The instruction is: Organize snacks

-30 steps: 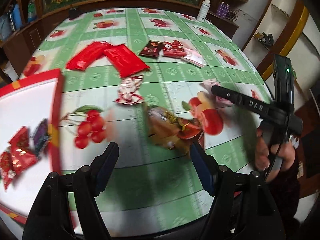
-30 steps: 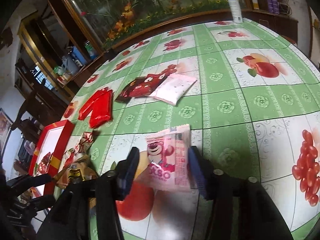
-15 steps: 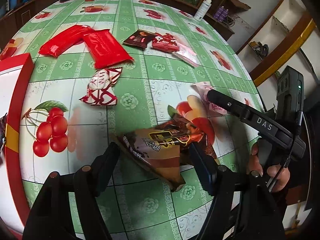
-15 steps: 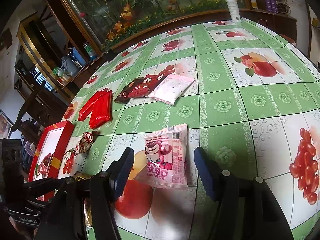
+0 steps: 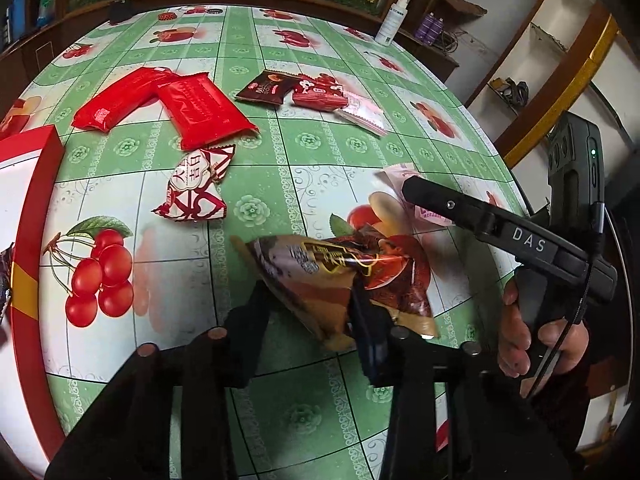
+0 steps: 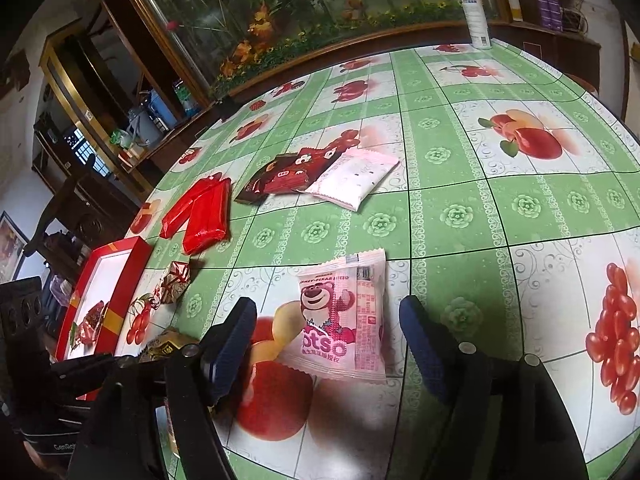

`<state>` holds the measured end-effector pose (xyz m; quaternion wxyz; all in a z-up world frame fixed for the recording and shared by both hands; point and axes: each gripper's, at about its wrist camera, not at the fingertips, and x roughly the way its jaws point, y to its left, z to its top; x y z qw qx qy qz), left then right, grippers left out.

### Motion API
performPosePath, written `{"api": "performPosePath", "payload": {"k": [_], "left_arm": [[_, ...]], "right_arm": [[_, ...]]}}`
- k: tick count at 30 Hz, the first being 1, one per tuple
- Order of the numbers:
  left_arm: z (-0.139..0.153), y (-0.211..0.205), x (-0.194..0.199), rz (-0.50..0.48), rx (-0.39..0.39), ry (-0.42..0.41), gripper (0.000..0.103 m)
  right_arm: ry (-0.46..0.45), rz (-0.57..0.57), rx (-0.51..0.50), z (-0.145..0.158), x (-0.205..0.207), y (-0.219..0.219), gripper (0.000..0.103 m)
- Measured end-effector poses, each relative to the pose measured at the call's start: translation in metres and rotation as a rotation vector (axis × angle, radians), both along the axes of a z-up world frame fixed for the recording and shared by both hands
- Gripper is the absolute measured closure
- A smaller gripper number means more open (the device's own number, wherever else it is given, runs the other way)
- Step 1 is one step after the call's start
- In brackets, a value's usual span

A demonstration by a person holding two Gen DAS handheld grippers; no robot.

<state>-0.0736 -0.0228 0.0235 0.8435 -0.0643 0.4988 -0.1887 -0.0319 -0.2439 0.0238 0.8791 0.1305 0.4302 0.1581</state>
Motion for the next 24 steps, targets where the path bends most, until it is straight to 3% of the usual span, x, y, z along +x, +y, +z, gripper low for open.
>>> {"api": "performPosePath", "payload": {"k": [5,8,10,11,13,16,24], "left_arm": [[0.0,0.009,0.002,0.011,-0.007,-0.003,0.079],[0.001,0.015,0.004,0.025,-0.002,-0.007,0.08],[0.001,0.023,0.006,0.046,-0.011,0.002,0.08],[0.001,0.029,0.008,0.065,-0.013,0.005,0.08],[0.001,0.041,0.012,0.098,0.001,0.002,0.08],[0.001,0.057,0.014,0.139,0.01,0.012,0.08],[-0.004,0.062,0.007,0.129,0.01,-0.001,0.086]], "right_arm": [[-0.005,0.005,-0.047,0.0,0.001,0.007,0.028],[-0.018,0.014,-0.148,0.0,0.002,0.021,0.029],[-0.027,0.01,-0.241,-0.001,0.003,0.032,0.036],[-0.032,-0.005,-0.271,-0.001,0.003,0.034,0.046],[-0.034,-0.041,-0.281,-0.002,0.004,0.03,0.06],[-0.031,-0.062,-0.251,-0.002,0.005,0.021,0.061],[-0.032,-0.065,-0.239,-0.001,0.004,0.018,0.063]]}}
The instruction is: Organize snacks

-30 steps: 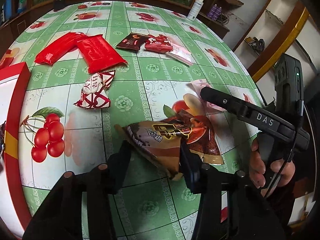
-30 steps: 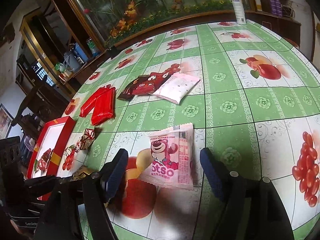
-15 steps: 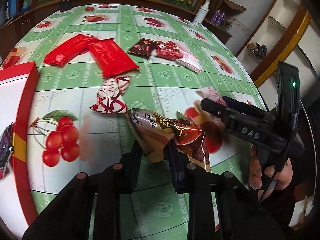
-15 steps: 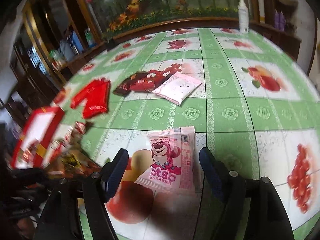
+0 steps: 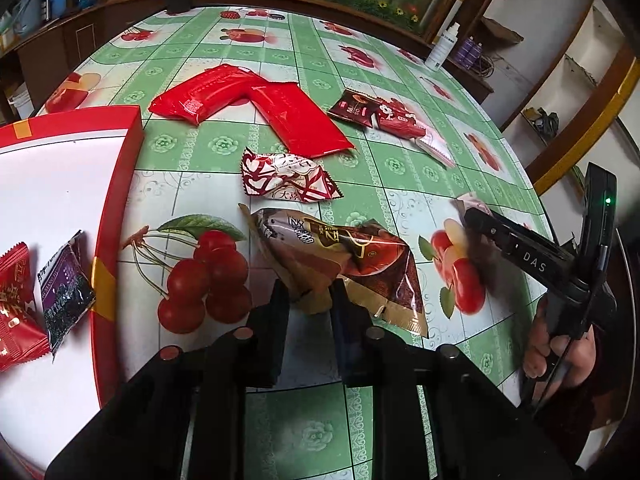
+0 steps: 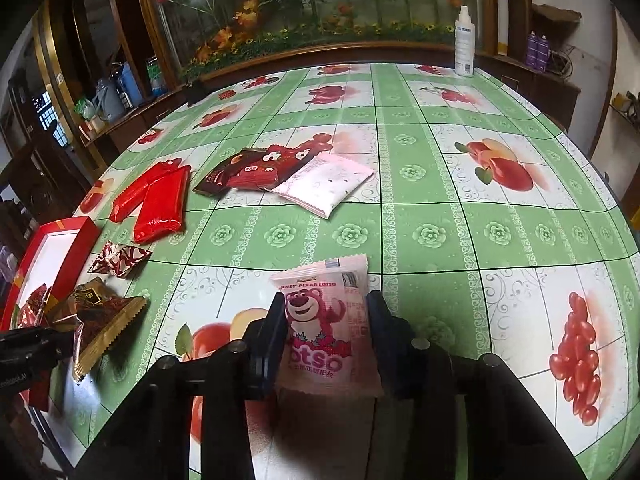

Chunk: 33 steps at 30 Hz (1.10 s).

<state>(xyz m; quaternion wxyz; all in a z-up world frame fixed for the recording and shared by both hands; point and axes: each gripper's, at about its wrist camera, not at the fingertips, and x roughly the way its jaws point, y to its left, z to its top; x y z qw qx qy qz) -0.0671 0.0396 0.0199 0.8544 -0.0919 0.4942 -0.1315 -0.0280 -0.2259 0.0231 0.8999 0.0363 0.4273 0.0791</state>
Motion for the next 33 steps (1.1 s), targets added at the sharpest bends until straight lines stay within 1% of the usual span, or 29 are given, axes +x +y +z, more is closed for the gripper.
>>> {"api": "performPosePath", "payload": {"k": [2,4,5,7,8,9,10,11,14,17,18,21,23,24,25,27,28,29,30,31,33], "left_arm": [[0.0,0.001,0.001,0.001,-0.006,0.002,0.086],[-0.001,0.005,0.003,0.011,-0.035,0.029,0.086],[-0.002,0.009,0.003,0.028,-0.074,0.052,0.085],[-0.002,0.014,0.002,0.037,-0.119,0.077,0.074],[0.0,0.017,0.0,0.044,-0.143,0.086,0.056],[0.002,0.019,-0.002,0.061,-0.151,0.087,0.032],[0.004,0.02,-0.004,0.088,-0.154,0.086,0.024],[0.006,0.022,-0.005,0.111,-0.172,0.077,0.021],[0.008,0.026,0.001,0.15,-0.226,0.085,0.021],[0.001,0.023,0.012,0.183,-0.206,0.133,0.021],[0.003,0.022,0.013,0.185,-0.202,0.115,0.02],[0.004,0.016,0.022,0.186,-0.198,0.119,0.021],[0.004,0.008,0.028,0.177,-0.163,0.114,0.021],[0.004,0.003,0.029,0.167,-0.138,0.11,0.023],[0.004,0.0,0.029,0.157,-0.12,0.098,0.026],[0.003,-0.006,0.031,0.138,-0.091,0.083,0.039],[0.003,-0.008,0.031,0.131,-0.072,0.072,0.043],[0.003,-0.012,0.032,0.116,-0.05,0.057,0.057],[0.002,-0.012,0.034,0.109,-0.044,0.052,0.064],[0.001,-0.013,0.034,0.105,-0.041,0.043,0.064],[0.002,-0.015,0.034,0.092,-0.023,0.018,0.069]], "right_arm": [[0.0,-0.001,0.007,0.0,0.0,-0.001,0.063],[0.0,-0.003,0.029,0.0,0.001,-0.004,0.063],[0.001,-0.004,0.039,0.0,0.001,-0.005,0.063],[0.002,-0.004,0.044,0.001,0.001,-0.006,0.063],[0.002,-0.004,0.04,0.001,0.001,-0.005,0.063],[0.002,-0.004,0.039,0.001,0.001,-0.006,0.063],[0.002,-0.004,0.038,0.001,0.001,-0.006,0.063],[0.002,-0.004,0.038,0.001,0.001,-0.006,0.063],[0.002,-0.002,0.036,0.001,0.001,-0.006,0.062],[0.002,-0.002,0.036,0.001,0.0,-0.005,0.061],[0.002,-0.002,0.036,0.001,0.0,-0.005,0.061],[0.002,0.001,0.034,0.001,0.0,-0.004,0.06],[0.002,0.002,0.034,0.001,-0.001,-0.004,0.06],[0.002,0.001,0.034,0.0,0.0,-0.004,0.06],[0.002,0.001,0.035,0.001,0.0,-0.004,0.06],[0.002,0.001,0.034,0.0,0.0,-0.004,0.06],[0.002,0.001,0.033,0.0,0.0,-0.004,0.06],[0.002,0.003,0.034,0.0,-0.001,-0.004,0.06],[0.002,0.005,0.035,0.0,0.0,-0.003,0.061],[0.002,0.005,0.034,0.0,0.0,-0.003,0.061],[0.002,0.006,0.037,0.0,-0.001,-0.003,0.062]]}}
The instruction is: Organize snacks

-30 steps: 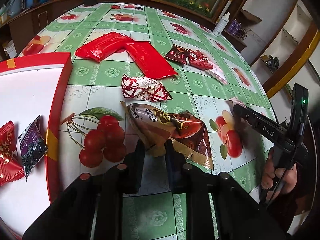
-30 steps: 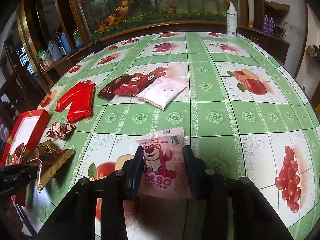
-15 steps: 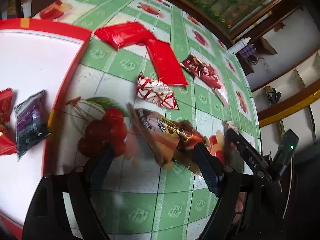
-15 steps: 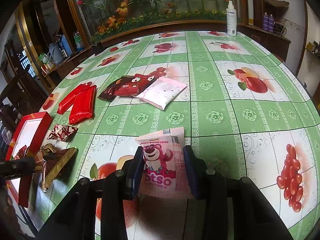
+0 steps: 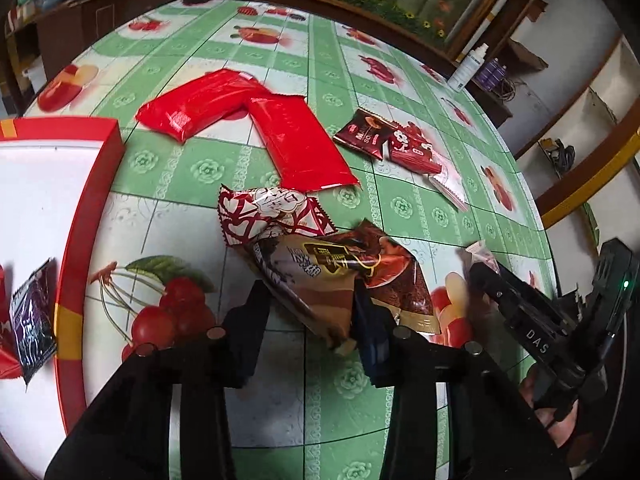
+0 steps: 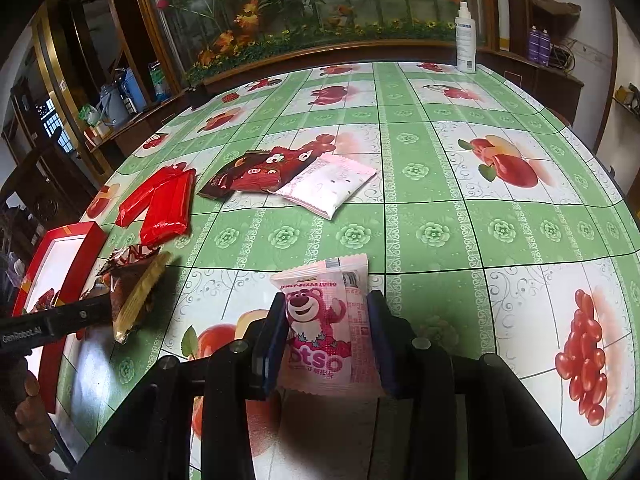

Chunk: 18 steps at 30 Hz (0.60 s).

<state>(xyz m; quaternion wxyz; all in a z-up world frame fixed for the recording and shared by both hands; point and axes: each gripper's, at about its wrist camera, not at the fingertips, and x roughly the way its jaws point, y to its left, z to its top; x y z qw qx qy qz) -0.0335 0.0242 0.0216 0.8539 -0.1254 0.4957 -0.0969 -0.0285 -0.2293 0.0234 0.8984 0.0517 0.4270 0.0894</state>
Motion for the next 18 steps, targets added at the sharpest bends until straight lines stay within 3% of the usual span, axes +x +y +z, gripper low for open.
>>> {"api": "performPosePath", "payload": {"k": [3,5,18], "left_arm": [[0.001,0.0,0.0,-0.006,0.0,-0.024,0.08],[0.003,0.001,-0.001,-0.015,0.009,-0.037,0.082],[0.005,0.034,-0.023,-0.001,0.011,-0.029,0.083]], "right_arm": [[-0.001,0.001,-0.001,0.0,0.0,0.001,0.062],[-0.001,0.0,0.002,0.0,0.0,0.0,0.063],[-0.002,0.033,0.031,0.001,0.0,0.002,0.064]]}}
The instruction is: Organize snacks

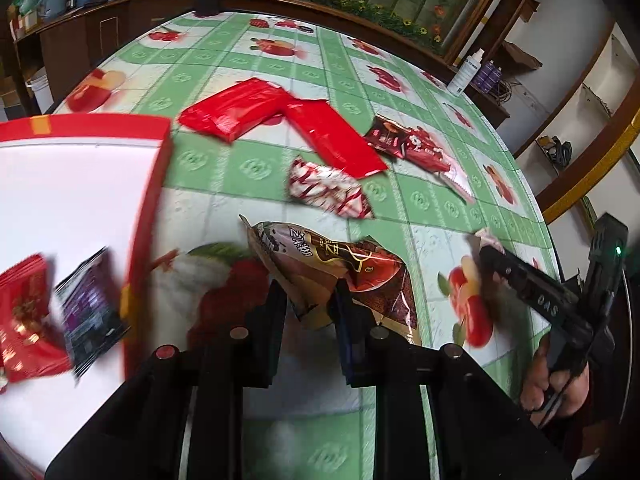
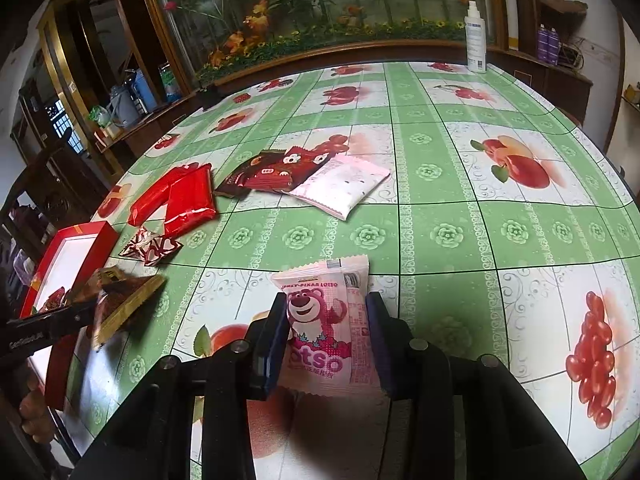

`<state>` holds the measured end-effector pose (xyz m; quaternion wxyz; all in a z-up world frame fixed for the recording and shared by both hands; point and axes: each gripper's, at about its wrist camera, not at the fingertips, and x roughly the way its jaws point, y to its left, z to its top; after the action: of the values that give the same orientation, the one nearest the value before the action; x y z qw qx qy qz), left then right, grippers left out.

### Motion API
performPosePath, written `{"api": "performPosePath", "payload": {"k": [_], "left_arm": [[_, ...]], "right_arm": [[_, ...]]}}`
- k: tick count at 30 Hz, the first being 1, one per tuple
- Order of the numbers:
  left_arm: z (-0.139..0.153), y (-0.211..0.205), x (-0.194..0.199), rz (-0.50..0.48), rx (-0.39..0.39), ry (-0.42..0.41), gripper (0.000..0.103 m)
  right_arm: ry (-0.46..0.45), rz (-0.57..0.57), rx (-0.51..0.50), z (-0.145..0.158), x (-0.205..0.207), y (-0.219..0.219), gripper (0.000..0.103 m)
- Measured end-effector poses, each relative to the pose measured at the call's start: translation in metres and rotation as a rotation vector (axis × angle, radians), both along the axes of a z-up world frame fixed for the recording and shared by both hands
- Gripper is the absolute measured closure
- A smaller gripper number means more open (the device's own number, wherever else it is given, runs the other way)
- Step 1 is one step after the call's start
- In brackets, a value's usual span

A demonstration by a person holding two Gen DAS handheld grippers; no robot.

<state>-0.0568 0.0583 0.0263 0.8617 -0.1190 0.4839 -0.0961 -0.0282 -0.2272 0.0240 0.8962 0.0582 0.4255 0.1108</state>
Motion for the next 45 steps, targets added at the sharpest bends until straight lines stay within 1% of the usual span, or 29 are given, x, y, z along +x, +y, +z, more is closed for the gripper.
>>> {"api": "performPosePath", "payload": {"k": [7,9,12,15,17,18,19,20,21,23,25,27,30,33,38,39,43,44,45], "left_arm": [[0.006,-0.001,-0.026,-0.045,0.042,-0.039,0.084],[0.011,-0.003,-0.032,-0.058,0.057,-0.062,0.088],[0.015,-0.005,-0.035,-0.073,0.07,-0.079,0.092],[0.011,-0.004,-0.032,-0.072,0.055,-0.053,0.091],[0.007,0.002,-0.029,-0.048,0.018,-0.016,0.09],[0.006,0.004,-0.03,-0.038,0.003,-0.001,0.086],[0.003,0.009,-0.028,-0.02,-0.031,0.026,0.082],[0.002,0.012,-0.029,-0.006,-0.053,0.039,0.072],[0.002,0.015,-0.031,0.012,-0.072,0.051,0.059],[0.003,0.02,-0.034,0.041,-0.114,0.062,0.045],[0.006,0.02,-0.036,0.052,-0.136,0.064,0.041],[0.009,0.018,-0.035,0.071,-0.147,0.069,0.028],[0.01,0.016,-0.03,0.105,-0.165,0.082,0.027],[0.008,0.011,-0.018,0.133,-0.159,0.103,0.027],[-0.005,0.003,0.001,0.174,-0.157,0.156,0.027],[-0.004,0.0,0.002,0.173,-0.133,0.134,0.027],[-0.005,-0.007,0.004,0.141,-0.057,0.09,0.028],[-0.005,-0.008,0.004,0.128,-0.045,0.077,0.032],[-0.005,-0.009,0.005,0.111,-0.04,0.065,0.042]], "right_arm": [[-0.001,-0.001,0.003,0.0,0.0,-0.001,0.064],[-0.002,-0.009,0.003,0.0,0.0,-0.001,0.064],[-0.008,-0.014,0.01,0.001,-0.001,-0.003,0.064],[-0.013,-0.011,0.011,0.002,-0.002,-0.002,0.064],[0.001,-0.018,0.006,0.0,0.0,-0.002,0.064],[-0.001,-0.018,0.004,0.0,0.0,-0.002,0.064],[0.001,-0.017,0.001,0.0,-0.001,-0.002,0.064],[0.002,-0.016,-0.002,0.0,-0.001,-0.001,0.062],[0.003,-0.012,-0.003,0.0,-0.001,0.0,0.061],[0.002,-0.009,-0.014,0.0,-0.001,0.001,0.061],[0.002,-0.009,-0.017,0.0,-0.001,0.002,0.061],[0.002,-0.009,-0.017,0.0,-0.001,0.002,0.061],[0.003,-0.009,-0.017,0.0,-0.001,0.002,0.061],[0.003,-0.009,-0.018,0.0,-0.001,0.002,0.06],[0.003,-0.005,-0.019,0.0,-0.001,0.002,0.06],[0.003,-0.005,-0.02,0.0,-0.001,0.002,0.06],[0.003,-0.005,-0.019,0.0,-0.001,0.002,0.06],[0.003,-0.005,-0.018,0.0,-0.001,0.002,0.06],[0.003,-0.004,-0.017,0.0,-0.001,0.002,0.06]]}}
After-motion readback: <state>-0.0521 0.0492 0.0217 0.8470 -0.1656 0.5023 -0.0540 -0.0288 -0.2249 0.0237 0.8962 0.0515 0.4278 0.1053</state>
